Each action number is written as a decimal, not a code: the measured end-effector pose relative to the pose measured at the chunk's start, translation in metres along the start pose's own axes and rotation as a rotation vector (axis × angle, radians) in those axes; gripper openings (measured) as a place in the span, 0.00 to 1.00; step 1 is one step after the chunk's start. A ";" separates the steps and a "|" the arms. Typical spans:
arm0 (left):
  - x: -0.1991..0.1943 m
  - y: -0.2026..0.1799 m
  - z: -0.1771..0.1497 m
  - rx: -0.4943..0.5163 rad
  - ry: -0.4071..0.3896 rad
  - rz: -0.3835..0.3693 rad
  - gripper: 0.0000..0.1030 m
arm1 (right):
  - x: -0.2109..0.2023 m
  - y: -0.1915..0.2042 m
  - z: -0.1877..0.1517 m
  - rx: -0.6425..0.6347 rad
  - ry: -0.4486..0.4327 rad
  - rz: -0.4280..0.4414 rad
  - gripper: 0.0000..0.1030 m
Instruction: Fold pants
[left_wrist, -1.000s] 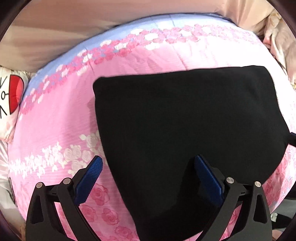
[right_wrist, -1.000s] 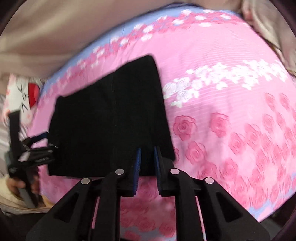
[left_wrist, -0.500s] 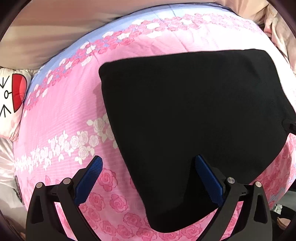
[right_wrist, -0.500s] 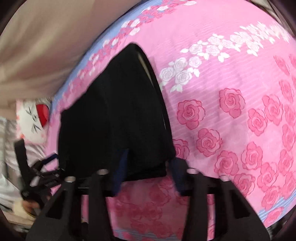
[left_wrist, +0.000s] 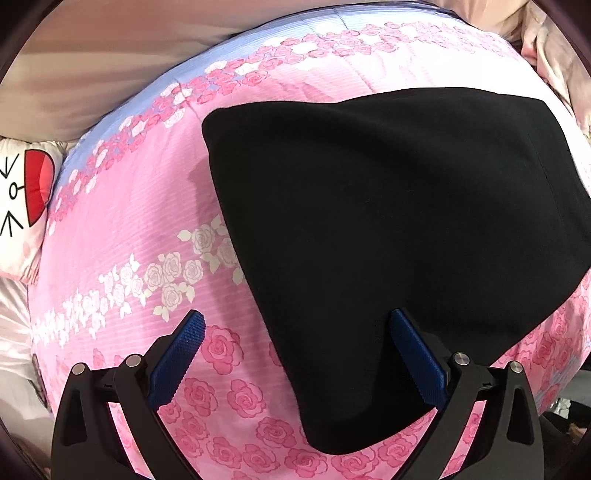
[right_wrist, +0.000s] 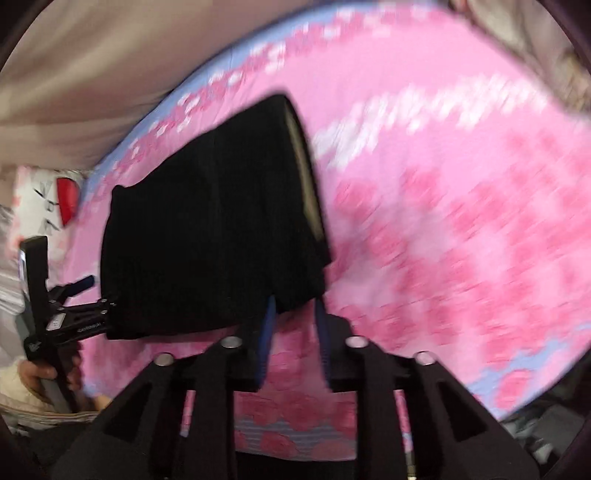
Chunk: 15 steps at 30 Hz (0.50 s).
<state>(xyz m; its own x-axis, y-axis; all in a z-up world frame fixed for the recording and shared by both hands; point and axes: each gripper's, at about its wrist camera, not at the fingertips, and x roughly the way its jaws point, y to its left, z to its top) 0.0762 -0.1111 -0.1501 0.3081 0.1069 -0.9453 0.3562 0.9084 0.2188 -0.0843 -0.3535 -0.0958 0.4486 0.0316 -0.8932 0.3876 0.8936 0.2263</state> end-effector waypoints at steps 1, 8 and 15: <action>0.000 -0.001 0.000 0.001 -0.001 0.002 0.95 | -0.010 0.005 0.003 -0.025 -0.029 -0.004 0.25; 0.002 0.003 0.001 -0.021 0.009 -0.021 0.95 | 0.013 0.049 0.016 -0.188 -0.032 0.131 0.24; 0.007 0.006 0.002 -0.029 0.007 -0.049 0.95 | 0.052 0.034 0.027 -0.123 0.045 0.119 0.20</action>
<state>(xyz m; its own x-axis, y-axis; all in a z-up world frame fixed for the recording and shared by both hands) 0.0826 -0.1055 -0.1543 0.2848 0.0645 -0.9564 0.3447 0.9241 0.1649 -0.0257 -0.3340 -0.1244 0.4475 0.1584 -0.8801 0.2313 0.9302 0.2850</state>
